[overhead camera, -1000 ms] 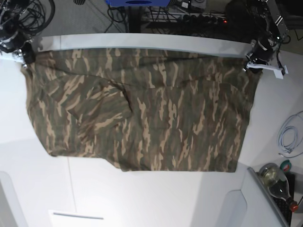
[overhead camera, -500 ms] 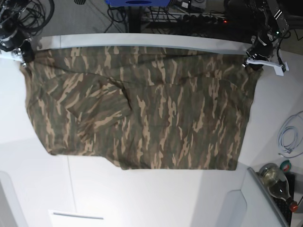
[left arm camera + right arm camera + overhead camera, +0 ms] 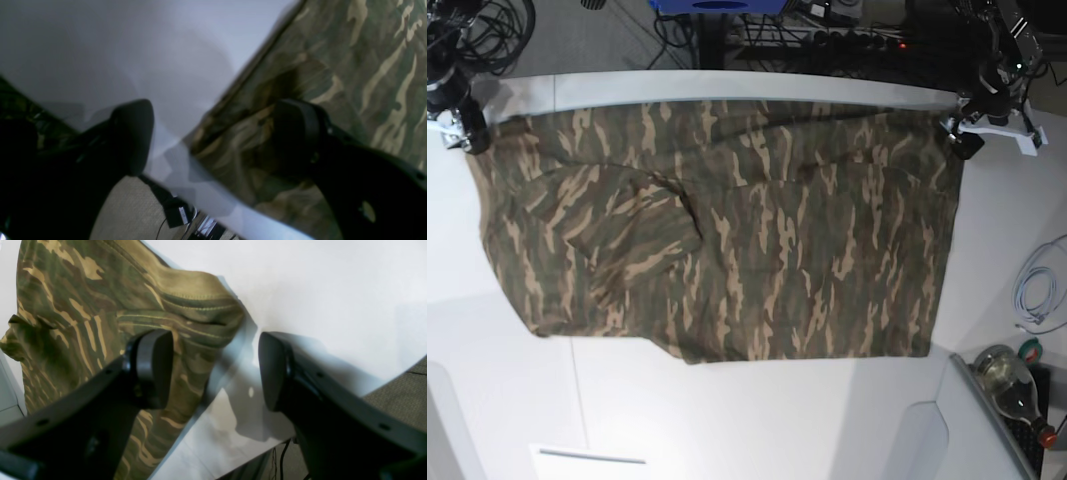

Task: Layout the t-shirt on the table in an organized manner, then fold the t-shirt properly
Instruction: 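Release the shirt with the left gripper and move it aside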

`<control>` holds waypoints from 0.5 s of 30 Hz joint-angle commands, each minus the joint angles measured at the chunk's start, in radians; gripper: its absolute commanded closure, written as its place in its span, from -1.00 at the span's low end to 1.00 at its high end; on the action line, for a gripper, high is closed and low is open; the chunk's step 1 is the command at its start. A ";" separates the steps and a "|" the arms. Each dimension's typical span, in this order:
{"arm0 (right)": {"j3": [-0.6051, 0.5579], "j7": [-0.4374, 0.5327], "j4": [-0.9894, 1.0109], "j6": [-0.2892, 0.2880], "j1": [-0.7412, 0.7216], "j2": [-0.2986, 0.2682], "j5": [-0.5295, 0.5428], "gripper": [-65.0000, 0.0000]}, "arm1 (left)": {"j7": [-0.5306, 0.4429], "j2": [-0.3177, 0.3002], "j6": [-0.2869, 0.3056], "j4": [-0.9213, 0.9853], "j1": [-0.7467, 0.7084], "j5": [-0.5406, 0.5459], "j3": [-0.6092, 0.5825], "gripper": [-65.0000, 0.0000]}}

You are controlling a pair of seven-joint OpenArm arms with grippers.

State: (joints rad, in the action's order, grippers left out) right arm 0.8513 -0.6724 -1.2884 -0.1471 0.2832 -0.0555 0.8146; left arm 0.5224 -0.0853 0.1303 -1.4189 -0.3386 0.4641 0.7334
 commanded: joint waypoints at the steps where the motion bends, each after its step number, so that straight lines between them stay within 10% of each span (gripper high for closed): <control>1: 0.006 -0.011 -0.012 0.005 0.009 -0.008 -0.016 -0.20 | -0.020 -0.015 0.001 -0.035 -0.001 0.005 0.036 -0.62; 9: 0.006 0.026 -0.218 0.005 0.081 0.081 -0.018 -0.20 | -0.020 -0.026 0.002 -0.241 -0.001 0.005 0.124 -0.21; 15: 0.000 0.067 -0.291 0.005 0.113 0.098 -0.021 -0.18 | -0.018 -0.118 0.006 -0.317 -0.003 -0.008 -0.059 0.75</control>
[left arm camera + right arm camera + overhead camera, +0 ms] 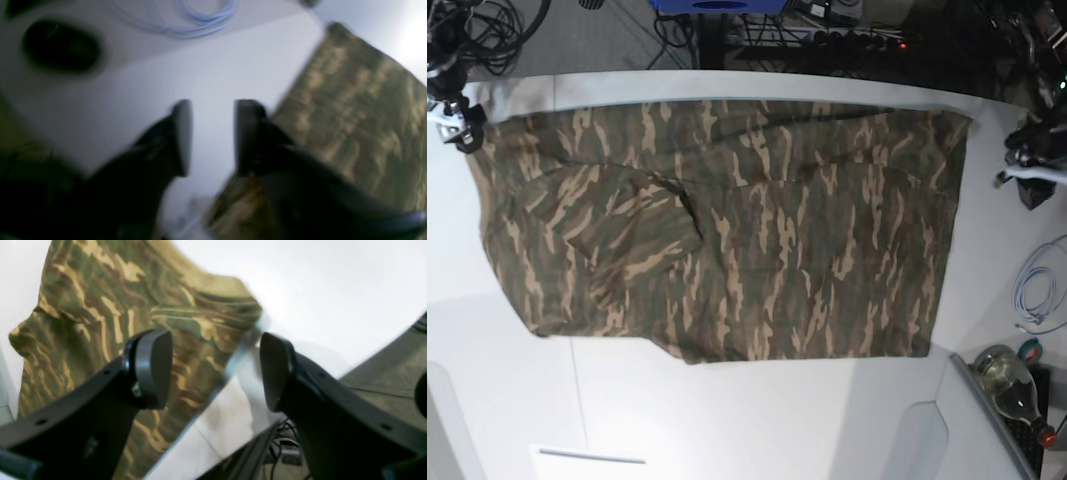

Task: Layout the t-shirt on the table in an organized manner, then fold the t-shirt properly
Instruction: 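Release the shirt with the left gripper and move it aside, then grasp the shirt corner with the left gripper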

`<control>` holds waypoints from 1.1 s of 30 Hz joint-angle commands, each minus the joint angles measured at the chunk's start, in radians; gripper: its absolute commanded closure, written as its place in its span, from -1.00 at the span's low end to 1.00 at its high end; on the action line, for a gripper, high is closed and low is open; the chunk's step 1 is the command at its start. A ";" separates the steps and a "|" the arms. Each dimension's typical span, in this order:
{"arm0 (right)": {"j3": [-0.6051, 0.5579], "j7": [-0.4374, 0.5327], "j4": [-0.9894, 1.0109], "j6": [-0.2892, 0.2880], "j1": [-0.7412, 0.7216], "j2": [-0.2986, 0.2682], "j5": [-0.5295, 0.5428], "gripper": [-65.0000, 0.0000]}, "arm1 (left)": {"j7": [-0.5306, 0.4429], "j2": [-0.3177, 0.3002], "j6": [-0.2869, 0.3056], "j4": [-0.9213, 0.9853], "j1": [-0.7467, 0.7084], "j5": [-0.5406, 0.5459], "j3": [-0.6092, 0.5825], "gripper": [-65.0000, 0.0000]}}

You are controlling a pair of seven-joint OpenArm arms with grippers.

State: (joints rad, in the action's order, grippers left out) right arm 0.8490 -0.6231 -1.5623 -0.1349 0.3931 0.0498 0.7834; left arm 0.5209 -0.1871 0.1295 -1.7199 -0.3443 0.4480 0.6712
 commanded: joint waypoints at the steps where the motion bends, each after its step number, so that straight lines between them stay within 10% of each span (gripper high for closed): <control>1: 0.003 0.024 -0.017 -0.007 0.004 -0.011 0.011 -0.18 | -0.017 -0.055 0.006 -0.010 0.003 0.004 -0.051 0.94; 11: 0.008 0.044 -0.017 -0.007 0.004 -0.018 0.011 -0.18 | 0.382 -0.150 0.006 0.088 0.139 -0.022 -0.202 1.00; 14: 0.008 0.044 -0.017 -0.007 0.004 -0.035 0.011 -0.18 | 0.400 -0.151 0.006 0.090 0.143 -0.024 -0.207 0.96; 20: 0.008 0.044 -0.016 -0.002 0.004 -0.044 0.011 -0.18 | 0.404 -0.151 0.006 0.119 0.169 -0.024 -0.221 -0.08; 33: 0.008 0.042 -0.011 -0.002 0.019 -0.038 0.011 -0.18 | 0.396 -0.150 0.006 0.292 0.235 -0.024 -0.347 -0.10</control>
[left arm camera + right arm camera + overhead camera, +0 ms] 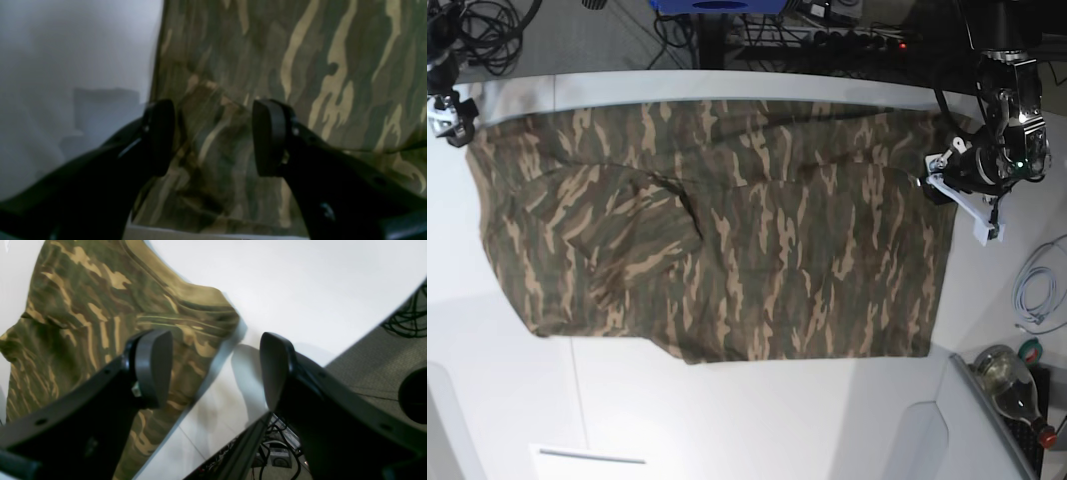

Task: Layout the t-shirt on the table in an organized manner, then fold the t-shirt properly
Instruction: 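Grasp the shirt corner with the left gripper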

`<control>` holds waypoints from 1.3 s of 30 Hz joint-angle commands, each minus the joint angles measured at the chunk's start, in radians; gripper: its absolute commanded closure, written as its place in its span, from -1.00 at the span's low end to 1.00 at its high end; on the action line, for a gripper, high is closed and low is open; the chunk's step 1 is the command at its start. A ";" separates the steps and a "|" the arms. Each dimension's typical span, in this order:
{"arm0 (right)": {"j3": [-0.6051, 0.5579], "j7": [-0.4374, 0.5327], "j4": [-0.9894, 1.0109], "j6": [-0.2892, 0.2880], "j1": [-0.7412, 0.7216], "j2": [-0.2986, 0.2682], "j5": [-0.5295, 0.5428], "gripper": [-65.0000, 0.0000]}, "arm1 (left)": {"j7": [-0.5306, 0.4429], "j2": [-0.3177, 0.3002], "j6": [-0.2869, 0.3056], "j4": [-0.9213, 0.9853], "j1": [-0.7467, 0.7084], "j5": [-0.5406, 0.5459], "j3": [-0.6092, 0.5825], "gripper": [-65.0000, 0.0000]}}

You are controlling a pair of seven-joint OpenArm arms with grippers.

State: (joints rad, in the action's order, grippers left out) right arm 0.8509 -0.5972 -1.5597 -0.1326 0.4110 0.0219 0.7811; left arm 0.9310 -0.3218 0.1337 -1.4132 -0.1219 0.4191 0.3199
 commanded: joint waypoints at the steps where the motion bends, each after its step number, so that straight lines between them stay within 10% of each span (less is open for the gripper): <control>1: 0.006 0.016 -0.012 -0.005 0.001 -0.010 0.013 -0.18 | -0.014 -0.015 0.002 -0.013 0.012 0.005 0.005 -0.10; 14: 0.005 0.015 -0.012 -0.005 0.001 -0.010 0.013 -0.18 | -0.014 -0.015 0.002 0.070 0.046 0.005 0.003 0.41; 22: 0.003 0.015 -0.018 -0.005 0.001 -0.010 0.013 -0.18 | -0.014 -0.015 0.002 0.071 0.049 0.005 0.003 0.10; 29: 0.000 0.015 -0.018 -0.005 0.001 -0.010 0.013 -0.18 | -0.014 -0.015 0.002 0.081 0.057 0.005 0.005 1.00; 39: -0.002 0.016 -0.018 -0.006 -0.002 -0.010 0.013 -0.18 | -0.011 -0.013 -0.001 0.068 0.051 0.007 0.060 1.00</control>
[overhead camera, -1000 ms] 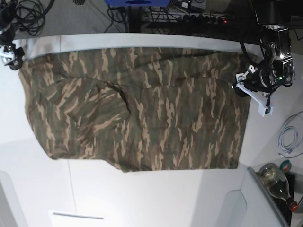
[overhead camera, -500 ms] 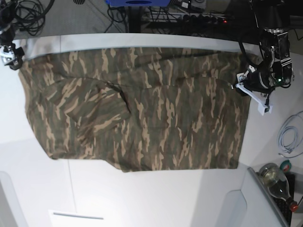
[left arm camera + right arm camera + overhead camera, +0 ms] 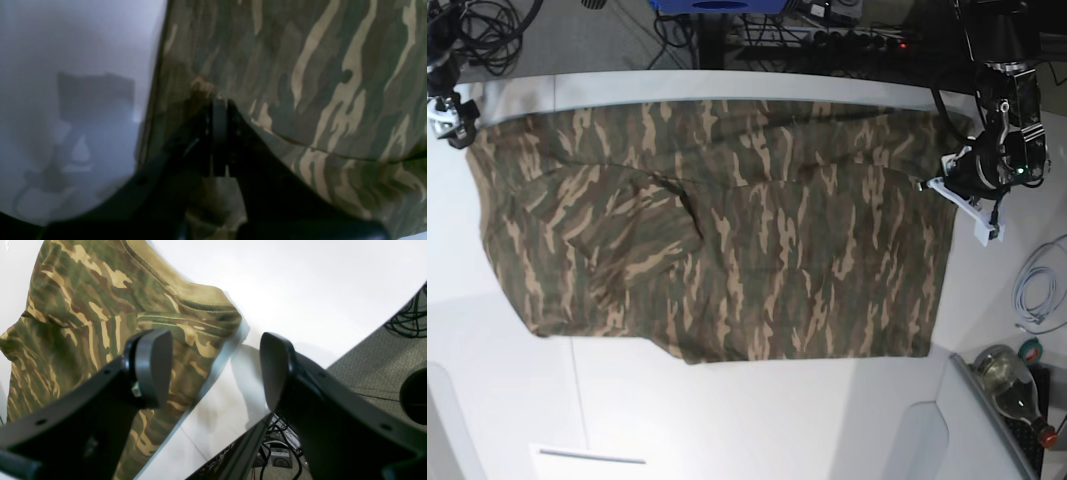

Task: Layout the t-shirt on the table in an organized manner, then fold the t-shirt properly
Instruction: 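Grasp the shirt corner with the left gripper, then pull the shirt corners outward with both grippers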

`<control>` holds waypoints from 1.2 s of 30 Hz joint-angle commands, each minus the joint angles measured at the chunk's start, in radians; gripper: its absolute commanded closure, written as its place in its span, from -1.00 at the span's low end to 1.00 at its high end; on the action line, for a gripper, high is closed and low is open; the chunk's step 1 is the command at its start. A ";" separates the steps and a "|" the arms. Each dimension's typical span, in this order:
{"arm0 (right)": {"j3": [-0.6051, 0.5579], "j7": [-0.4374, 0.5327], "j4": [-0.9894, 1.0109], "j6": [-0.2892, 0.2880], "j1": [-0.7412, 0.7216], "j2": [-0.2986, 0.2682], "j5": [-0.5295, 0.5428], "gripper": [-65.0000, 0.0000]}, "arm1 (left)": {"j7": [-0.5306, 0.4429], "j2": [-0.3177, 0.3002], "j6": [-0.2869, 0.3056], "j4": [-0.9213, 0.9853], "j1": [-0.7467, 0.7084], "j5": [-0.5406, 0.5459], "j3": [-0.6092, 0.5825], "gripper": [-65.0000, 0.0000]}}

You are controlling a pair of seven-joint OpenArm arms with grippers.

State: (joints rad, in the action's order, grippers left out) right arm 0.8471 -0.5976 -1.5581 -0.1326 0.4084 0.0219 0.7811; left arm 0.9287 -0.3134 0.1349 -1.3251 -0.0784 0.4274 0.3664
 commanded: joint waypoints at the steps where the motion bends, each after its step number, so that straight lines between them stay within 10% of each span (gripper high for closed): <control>1: 0.002 0.017 -0.020 -0.008 0.001 -0.010 0.013 -0.18 | -0.009 -0.020 -0.002 -0.023 0.002 -0.002 0.030 1.00; 21: -0.004 0.009 -0.120 -0.011 0.005 -0.010 0.011 -0.18 | -0.012 0.016 -0.004 -0.118 -0.008 -0.003 0.158 1.00; 36: -0.288 0.017 -0.126 -0.011 0.030 -0.044 0.011 -0.18 | -0.015 0.024 -0.005 -0.116 0.012 -0.101 0.164 1.00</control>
State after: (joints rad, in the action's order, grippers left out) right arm 0.5545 -0.5980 -1.6676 -0.1333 0.4385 -0.0132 0.7811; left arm 0.9314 -0.2718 0.1322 -1.4239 -0.0803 0.3195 0.5232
